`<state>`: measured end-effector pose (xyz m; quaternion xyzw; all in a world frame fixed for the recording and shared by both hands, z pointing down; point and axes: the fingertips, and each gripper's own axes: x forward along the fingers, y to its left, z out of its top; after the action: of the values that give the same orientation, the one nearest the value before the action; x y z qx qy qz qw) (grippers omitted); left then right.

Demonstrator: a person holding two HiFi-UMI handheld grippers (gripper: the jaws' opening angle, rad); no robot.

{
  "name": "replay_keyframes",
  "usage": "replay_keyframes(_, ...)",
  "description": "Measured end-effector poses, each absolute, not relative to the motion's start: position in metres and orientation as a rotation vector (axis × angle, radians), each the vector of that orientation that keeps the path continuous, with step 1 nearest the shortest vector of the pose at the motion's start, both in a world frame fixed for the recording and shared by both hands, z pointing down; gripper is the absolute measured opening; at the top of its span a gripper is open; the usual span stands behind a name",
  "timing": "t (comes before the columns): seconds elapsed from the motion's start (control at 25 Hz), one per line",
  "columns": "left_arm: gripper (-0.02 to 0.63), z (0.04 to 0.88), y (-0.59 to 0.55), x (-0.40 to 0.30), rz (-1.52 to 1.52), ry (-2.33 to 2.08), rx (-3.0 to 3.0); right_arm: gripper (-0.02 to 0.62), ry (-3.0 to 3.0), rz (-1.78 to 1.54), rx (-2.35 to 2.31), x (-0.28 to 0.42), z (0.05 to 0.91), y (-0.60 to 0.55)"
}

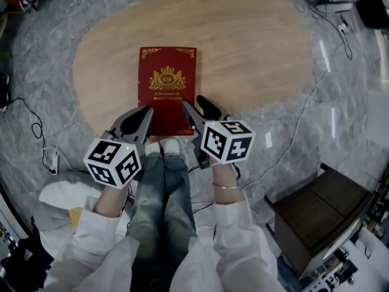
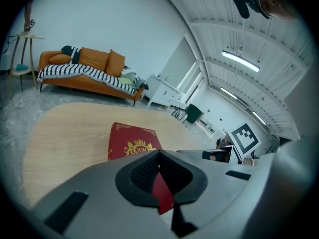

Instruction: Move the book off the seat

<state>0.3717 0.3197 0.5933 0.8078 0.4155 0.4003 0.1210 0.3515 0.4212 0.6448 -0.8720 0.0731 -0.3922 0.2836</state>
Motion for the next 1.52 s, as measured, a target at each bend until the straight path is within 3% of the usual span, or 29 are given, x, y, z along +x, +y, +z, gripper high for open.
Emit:
replay_keyframes(0.12,0.005,0.576,0.320,0.367,1.158,1.226,2.363,0.149,0.193,-1.032,-2.377,0.350,0.624,0.419)
replay_keyframes(0.76,0.005,0.422,0.307,0.386,0.948,1.263,2.416,0.040,0.253,-0.715,-2.665,0.364,0.424,0.402)
replay_keyframes(0.92,0.005,0.378,0.297,0.409,0.867,1.253,2.453,0.038,0.301,-0.631,-2.697,0.379,0.366,0.401)
replay_keyframes(1.52,0.005,0.229,0.297,0.391,0.550,1.421,2.500,0.037,0.337,-0.360,-2.857,0.360,0.211,0.385)
